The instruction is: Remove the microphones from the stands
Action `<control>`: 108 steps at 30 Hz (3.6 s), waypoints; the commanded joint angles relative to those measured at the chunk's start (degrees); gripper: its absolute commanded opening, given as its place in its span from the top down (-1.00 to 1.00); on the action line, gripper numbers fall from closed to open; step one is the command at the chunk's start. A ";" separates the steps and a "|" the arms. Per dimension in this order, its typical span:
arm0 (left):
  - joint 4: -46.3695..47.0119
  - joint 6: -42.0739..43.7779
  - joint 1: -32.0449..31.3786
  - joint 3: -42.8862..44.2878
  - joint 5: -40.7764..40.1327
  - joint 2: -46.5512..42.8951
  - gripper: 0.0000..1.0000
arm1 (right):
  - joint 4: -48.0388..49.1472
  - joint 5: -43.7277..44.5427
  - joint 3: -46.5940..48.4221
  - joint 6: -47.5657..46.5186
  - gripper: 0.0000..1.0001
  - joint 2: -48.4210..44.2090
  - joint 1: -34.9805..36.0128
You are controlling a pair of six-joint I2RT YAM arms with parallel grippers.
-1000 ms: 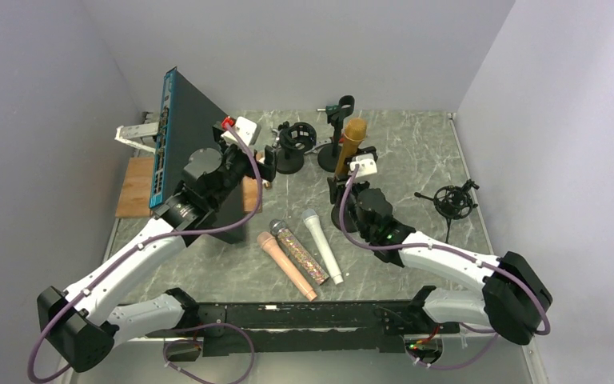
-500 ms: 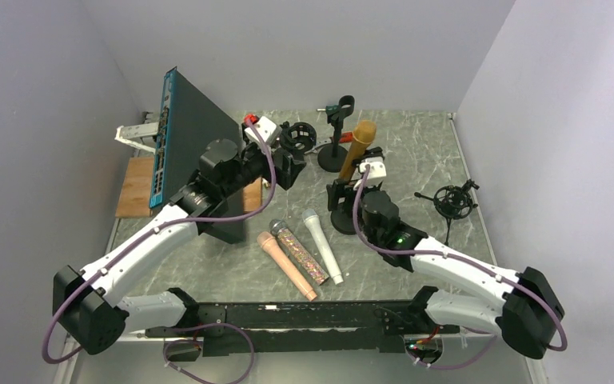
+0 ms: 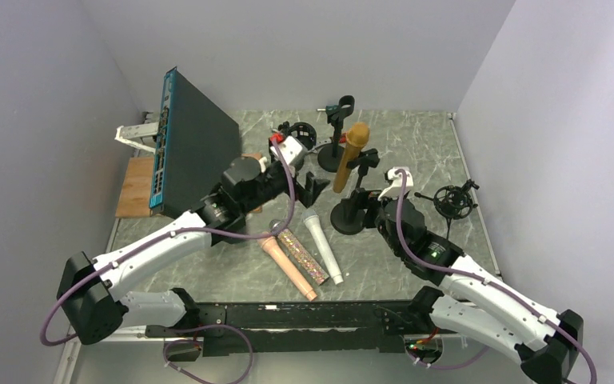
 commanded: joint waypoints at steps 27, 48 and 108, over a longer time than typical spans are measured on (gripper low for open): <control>0.04 0.39 -12.68 29.85 -29.40 21.89 -0.99 | -27.16 4.10 10.27 4.58 -1.00 -14.01 -0.28; 0.29 7.26 -5.04 16.63 10.17 8.73 1.00 | -11.33 -15.44 9.02 -15.03 -1.00 -12.39 -0.27; -18.91 -0.56 0.39 28.62 -17.92 7.64 1.00 | -4.46 -15.75 13.02 -26.34 1.00 0.04 -5.05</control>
